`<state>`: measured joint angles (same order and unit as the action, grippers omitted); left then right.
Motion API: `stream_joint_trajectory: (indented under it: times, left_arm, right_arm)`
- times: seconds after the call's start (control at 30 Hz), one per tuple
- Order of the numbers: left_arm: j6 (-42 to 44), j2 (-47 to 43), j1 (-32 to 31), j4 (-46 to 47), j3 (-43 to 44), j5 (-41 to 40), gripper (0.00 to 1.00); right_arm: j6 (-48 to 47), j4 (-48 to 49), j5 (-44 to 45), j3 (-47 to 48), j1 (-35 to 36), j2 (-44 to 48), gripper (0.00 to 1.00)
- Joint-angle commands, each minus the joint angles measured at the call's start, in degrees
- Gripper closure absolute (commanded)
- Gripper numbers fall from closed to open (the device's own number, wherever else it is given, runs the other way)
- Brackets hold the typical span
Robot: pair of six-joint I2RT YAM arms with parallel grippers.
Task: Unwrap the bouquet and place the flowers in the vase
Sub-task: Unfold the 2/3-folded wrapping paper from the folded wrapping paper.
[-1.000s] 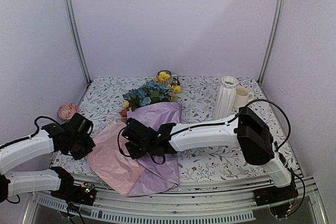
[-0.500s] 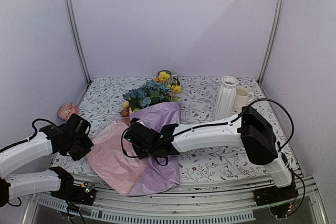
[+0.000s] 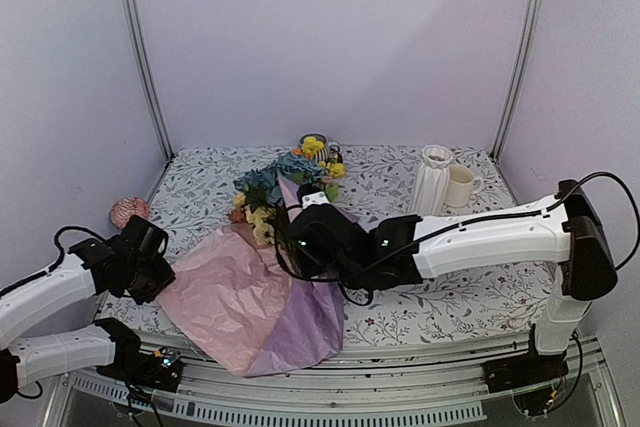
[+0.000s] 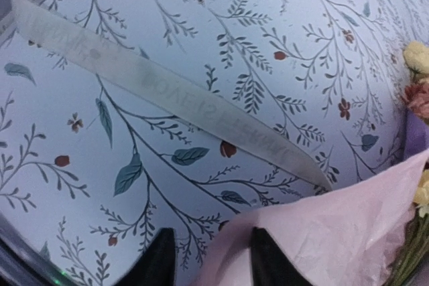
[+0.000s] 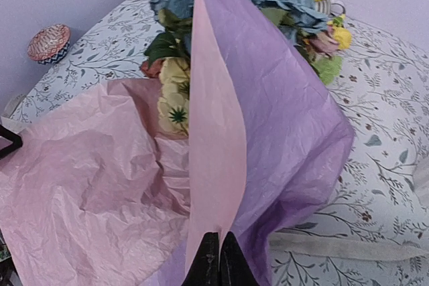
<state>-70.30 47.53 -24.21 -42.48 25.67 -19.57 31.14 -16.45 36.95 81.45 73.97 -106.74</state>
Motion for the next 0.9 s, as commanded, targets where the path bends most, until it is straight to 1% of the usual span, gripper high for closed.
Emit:
stream_joint_trajectory:
  times: [0.0,0.17,0.23,0.33,0.43,0.5,0.6,0.67,0.73,0.77,0.8,0.87]
  left_arm:
    - [-0.17,-2.27,0.69,-4.04,3.93,-3.54,0.49]
    - [0.69,-4.53,0.83,-6.99,8.77,-6.0,0.37]
    - [1.97,-5.14,0.83,-8.02,11.46,-7.7,0.35]
    - [6.29,-5.96,0.91,-7.24,14.88,-8.72,0.34]
    - [14.73,-6.54,0.92,-3.34,17.39,-6.49,0.34]
    - [21.58,-6.88,0.9,0.7,18.54,-2.32,0.34]
    - [30.89,-7.27,0.87,7.29,19.3,8.96,0.34]
    - [34.34,-7.09,0.83,11.68,18.92,17.91,0.34]
    - [35.96,-6.1,0.75,16.74,17.38,27.9,0.34]
    - [36.25,-5.15,0.55,19.96,16.07,32.67,0.34]
    - [35.89,-3.6,0.08,24.03,14.88,37.05,0.34]
    - [34.57,1.59,-1.72,28.63,12.96,41.74,0.34]
  right_arm:
    - [5.62,0.24,6.19,-7.77,-0.31,7.62,0.96]
    - [13.6,-2.41,7.7,-17.27,-1.98,16.16,0.94]
    - [17.39,-3.54,8.44,-20.81,-2.54,19.52,0.91]
    - [21.51,-4.78,9.05,-25.79,-3.02,24.26,0.87]
    - [24.14,-5.95,8.72,-30.42,-3.13,28.26,0.82]
    - [26.06,-8.76,8.8,-32.15,-3.18,30.2,0.82]
    - [29.82,-14.08,9.64,-33.56,-3.2,32.89,0.82]
    - [31.84,-17.14,10.18,-34.32,-3.26,35.1,0.82]
    - [32.35,-17.74,9.76,-35.0,-3.27,37.2,0.82]
    - [29.85,-15.87,8.81,-35.32,-3.28,38.34,0.8]
    - [26.94,-13.33,6.99,-35.55,-3.33,39.54,0.72]
    - [19.29,-8.62,2.89,-35.41,-3.6,41.58,0.61]
